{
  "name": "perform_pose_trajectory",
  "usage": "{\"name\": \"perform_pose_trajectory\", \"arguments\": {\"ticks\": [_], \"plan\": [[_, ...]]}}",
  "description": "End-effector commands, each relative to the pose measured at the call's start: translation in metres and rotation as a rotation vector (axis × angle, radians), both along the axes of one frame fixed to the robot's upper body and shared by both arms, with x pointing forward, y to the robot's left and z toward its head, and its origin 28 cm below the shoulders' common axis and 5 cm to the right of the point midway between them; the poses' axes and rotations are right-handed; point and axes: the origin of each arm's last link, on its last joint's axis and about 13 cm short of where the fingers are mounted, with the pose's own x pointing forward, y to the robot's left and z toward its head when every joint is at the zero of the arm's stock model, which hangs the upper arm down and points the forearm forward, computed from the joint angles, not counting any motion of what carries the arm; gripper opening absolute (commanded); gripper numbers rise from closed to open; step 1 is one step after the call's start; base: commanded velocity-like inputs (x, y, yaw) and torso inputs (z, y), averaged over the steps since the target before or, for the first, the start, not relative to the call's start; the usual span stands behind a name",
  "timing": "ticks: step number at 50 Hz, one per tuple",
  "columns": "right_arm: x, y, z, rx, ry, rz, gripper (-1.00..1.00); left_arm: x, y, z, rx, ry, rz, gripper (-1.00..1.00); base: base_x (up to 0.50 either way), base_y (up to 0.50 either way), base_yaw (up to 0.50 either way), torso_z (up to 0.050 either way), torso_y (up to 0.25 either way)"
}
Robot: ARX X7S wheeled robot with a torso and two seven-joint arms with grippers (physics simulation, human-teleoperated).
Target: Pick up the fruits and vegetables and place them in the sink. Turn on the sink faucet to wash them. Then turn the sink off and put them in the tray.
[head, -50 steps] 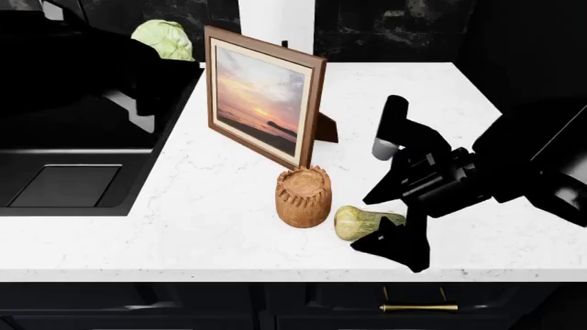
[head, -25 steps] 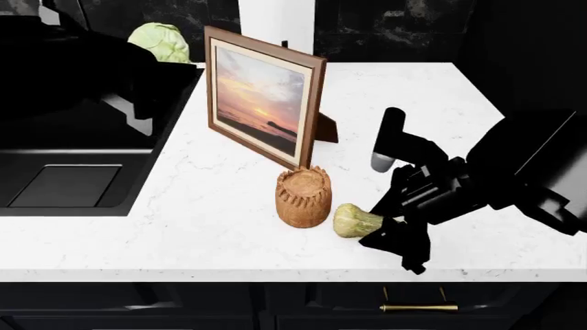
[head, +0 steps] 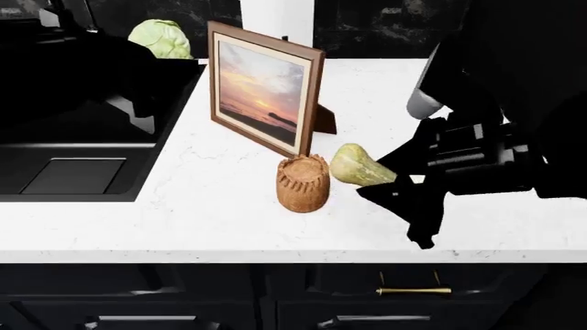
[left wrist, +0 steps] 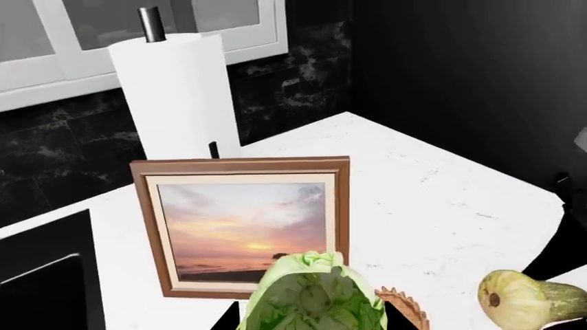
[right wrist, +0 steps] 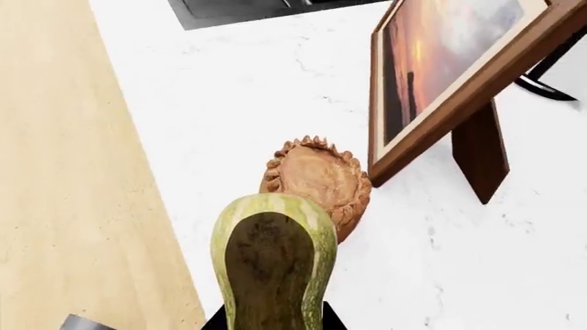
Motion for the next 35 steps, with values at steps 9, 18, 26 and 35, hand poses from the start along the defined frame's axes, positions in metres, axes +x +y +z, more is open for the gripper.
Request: {"name": "perform_pose_trajectory", "arguments": {"ticks": [9,18,26,35], "plan": [[-0.027,-0.002,0.035,0.102,-0.278,-0.083,-1.00,-0.001,-0.002,-0.001,-0.059,-0.029,0.013,-1.00,-0.49,0.07,0.00,0.000,0.000],[-0.040,0.012,0.044,0.254,-0.493,-0.182,-1.00,-0.004,-0.009,0.003,-0.140,-0.157,0.112,-1.00,-0.19,0.49,0.00,0.000,0.000],[-0.071,0.026,0.036,0.536,-0.676,-0.388,-1.00,-0.005,-0.017,-0.009,-0.218,-0.277,0.231,-1.00,-0.10,0.50,0.00,0.000,0.000],[-0.087,0.035,0.039,0.611,-0.849,-0.528,-1.00,-0.012,-0.024,-0.020,-0.244,-0.329,0.277,-1.00,-0.02,0.50,0.00,0.000,0.001]]}}
